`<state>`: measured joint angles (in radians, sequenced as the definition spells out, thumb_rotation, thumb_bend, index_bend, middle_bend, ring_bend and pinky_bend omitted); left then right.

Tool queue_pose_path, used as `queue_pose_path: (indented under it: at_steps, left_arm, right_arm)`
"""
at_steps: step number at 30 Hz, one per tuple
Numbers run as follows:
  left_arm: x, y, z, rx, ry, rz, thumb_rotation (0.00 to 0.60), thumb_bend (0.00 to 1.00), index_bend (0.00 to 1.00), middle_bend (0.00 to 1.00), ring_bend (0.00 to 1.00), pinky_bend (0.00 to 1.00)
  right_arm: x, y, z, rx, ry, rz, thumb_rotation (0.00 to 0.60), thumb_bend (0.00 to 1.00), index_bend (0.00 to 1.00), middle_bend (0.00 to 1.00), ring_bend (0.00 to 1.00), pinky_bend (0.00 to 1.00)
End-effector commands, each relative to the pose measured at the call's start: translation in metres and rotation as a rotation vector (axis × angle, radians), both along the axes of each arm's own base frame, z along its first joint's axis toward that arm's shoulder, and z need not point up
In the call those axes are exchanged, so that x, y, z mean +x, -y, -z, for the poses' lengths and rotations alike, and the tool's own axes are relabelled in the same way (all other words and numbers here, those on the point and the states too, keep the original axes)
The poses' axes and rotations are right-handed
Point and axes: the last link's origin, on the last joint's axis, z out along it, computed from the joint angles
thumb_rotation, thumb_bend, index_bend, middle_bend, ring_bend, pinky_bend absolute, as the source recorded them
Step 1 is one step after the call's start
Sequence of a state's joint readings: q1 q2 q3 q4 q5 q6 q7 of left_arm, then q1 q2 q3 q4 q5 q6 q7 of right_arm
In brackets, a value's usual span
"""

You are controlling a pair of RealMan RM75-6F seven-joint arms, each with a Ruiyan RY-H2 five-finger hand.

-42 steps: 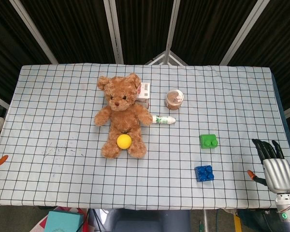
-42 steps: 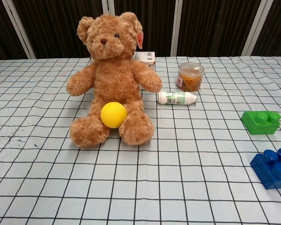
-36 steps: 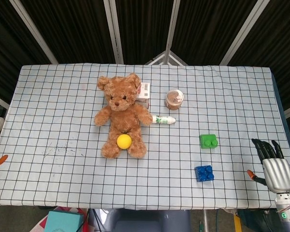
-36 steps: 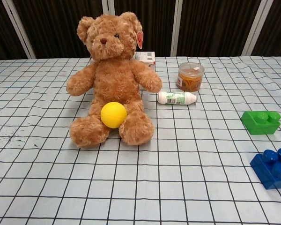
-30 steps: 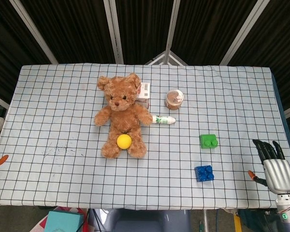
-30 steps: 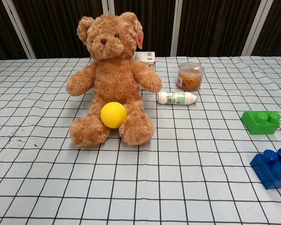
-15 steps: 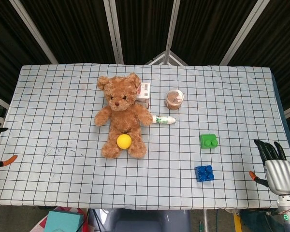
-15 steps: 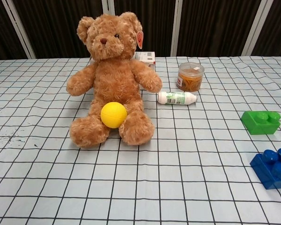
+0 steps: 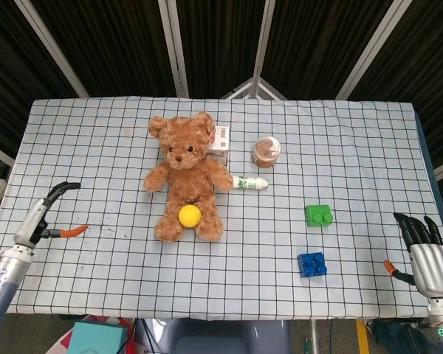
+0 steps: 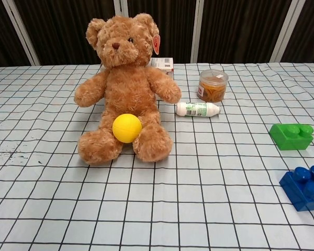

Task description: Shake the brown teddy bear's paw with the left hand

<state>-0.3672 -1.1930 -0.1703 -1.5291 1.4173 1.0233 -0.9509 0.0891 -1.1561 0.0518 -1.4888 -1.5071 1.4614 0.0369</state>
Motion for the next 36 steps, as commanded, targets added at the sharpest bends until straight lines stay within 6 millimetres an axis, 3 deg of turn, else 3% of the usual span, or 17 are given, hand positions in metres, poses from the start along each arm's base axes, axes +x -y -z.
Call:
queue_pose_path:
  at_steps: [1,8,13,29,36]
  left_arm:
    - [0.039,-0.049,0.033,-0.121,0.142,0.013,0.600,0.23,0.21,0.15,0.00,0.08]
    - [0.061,-0.078,0.058,-0.139,0.220,-0.017,0.600,0.21,0.21,0.16,0.00,0.08]
    - [0.072,-0.088,0.069,-0.125,0.278,-0.046,0.600,0.21,0.21,0.17,0.00,0.08]
    - [0.064,-0.099,0.101,-0.105,0.308,-0.177,0.600,0.21,0.22,0.22,0.00,0.08]
    - [0.071,-0.102,0.114,-0.082,0.292,-0.188,0.600,0.21,0.24,0.26,0.00,0.08]
  right_arm:
    - [-0.001,0.002,0.002,0.005,-0.003,0.004,0.600,0.21,0.01,0.14,0.13,0.05]
    - [-0.008,0.006,0.009,0.036,-0.011,0.038,0.600,0.21,0.01,0.14,0.13,0.05]
    - [-0.009,0.009,0.011,0.035,-0.013,0.037,0.600,0.21,0.01,0.14,0.13,0.05]
    - [-0.010,0.010,0.010,0.031,-0.010,0.040,0.600,0.21,0.01,0.14,0.13,0.05]
    - [-0.009,0.010,0.012,0.038,-0.011,0.038,0.600,0.21,0.01,0.14,0.13,0.05]
